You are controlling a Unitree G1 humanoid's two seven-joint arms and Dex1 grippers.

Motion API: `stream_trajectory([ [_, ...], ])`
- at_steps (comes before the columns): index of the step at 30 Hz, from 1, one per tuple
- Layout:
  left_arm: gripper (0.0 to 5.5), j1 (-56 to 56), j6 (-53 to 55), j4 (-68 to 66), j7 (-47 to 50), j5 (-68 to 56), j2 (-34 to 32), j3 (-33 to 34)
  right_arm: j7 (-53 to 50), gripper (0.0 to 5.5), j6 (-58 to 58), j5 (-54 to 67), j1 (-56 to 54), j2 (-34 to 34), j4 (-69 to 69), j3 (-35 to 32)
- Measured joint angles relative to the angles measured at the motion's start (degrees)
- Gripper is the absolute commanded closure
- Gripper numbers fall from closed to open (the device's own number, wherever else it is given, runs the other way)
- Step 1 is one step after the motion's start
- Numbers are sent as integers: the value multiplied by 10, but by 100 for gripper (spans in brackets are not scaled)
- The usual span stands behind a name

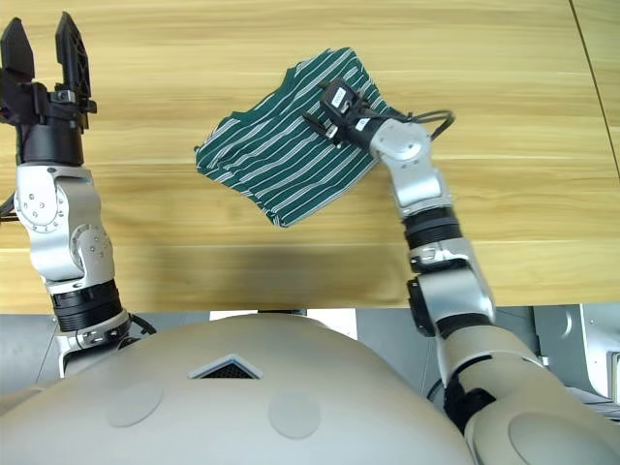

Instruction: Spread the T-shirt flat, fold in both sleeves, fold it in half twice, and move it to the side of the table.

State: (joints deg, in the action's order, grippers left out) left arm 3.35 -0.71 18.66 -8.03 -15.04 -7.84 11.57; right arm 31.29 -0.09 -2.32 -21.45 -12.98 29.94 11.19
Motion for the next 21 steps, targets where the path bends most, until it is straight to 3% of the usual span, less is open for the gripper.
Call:
stream_trajectory([
  [6,246,7,-10,-5,-1,1,9,-16,-105,278,14,-2,-82,100,167,-9],
  [12,246,8,-12,-6,-3,1,8,-20,-87,278,-48,-8,-143,206,292,23],
  [21,246,2,-11,-4,-4,0,-7,-1,10,278,-239,-84,-87,213,274,162],
])
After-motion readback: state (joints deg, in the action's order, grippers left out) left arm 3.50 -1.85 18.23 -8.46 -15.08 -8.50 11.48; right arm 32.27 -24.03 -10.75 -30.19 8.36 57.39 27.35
